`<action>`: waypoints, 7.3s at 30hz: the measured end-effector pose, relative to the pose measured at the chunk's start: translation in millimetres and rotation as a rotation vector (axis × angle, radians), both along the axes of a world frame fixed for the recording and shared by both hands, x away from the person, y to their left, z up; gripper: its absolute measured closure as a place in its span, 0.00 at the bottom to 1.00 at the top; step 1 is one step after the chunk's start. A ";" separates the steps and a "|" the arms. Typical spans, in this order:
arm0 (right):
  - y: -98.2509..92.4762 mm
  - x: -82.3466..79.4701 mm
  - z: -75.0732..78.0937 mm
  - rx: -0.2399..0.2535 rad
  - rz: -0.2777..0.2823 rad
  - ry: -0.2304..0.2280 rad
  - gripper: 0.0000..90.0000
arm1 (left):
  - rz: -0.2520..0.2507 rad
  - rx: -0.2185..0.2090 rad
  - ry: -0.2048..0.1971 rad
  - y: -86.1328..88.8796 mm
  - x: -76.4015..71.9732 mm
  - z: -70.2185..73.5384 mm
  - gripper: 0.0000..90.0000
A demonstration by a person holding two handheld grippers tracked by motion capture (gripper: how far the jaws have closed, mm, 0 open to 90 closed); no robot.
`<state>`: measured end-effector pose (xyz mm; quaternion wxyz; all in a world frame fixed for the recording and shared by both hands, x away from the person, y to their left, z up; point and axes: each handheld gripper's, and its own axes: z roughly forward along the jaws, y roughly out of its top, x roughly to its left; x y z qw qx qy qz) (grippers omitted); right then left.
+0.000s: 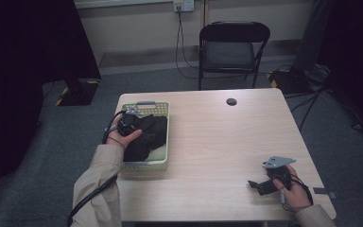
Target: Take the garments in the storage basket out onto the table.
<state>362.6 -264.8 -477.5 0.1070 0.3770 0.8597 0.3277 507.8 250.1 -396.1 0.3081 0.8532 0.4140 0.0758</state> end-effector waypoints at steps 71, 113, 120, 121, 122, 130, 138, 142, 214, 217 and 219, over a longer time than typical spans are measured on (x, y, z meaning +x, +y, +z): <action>0.0 0.0 0.0 0.000 0.000 0.000 0.00 | 0.131 0.282 0.124 -13.6 17.5 -43.6 0.69; 0.0 0.0 0.0 0.000 0.000 0.000 0.00 | 0.128 0.000 -0.024 -17.3 6.9 41.2 0.72; 0.0 0.0 0.0 0.000 0.000 0.000 0.00 | 0.118 -0.021 -0.027 -16.6 3.4 50.7 0.72; 0.0 0.0 0.0 0.000 0.000 0.000 0.00 | 0.113 -0.025 -0.031 -16.1 3.2 51.8 0.72; 0.0 0.0 0.0 0.000 0.000 0.000 0.00 | 0.112 -0.033 -0.031 -16.0 2.6 53.4 0.72; 0.0 0.0 0.0 0.000 0.000 0.000 0.00 | 0.097 -0.047 -0.045 -16.8 -0.8 66.8 0.73; 0.0 0.0 0.0 0.000 0.000 0.000 0.00 | 0.072 -0.066 -0.054 -22.8 -3.2 83.5 0.73; 0.0 0.0 0.0 0.000 0.000 0.000 0.00 | 0.058 -0.080 -0.053 -26.4 -4.2 91.3 0.73; 0.0 0.0 0.0 0.000 0.000 0.000 0.00 | -0.245 -0.226 -0.059 -153.2 -26.5 117.7 0.72; 0.0 0.0 0.0 0.000 0.000 0.000 0.00 | -0.256 -0.233 -0.051 -158.3 -27.4 114.3 0.72; 0.0 0.0 0.0 0.000 0.000 0.000 0.00 | -0.261 -0.239 -0.050 -161.6 -28.0 111.9 0.72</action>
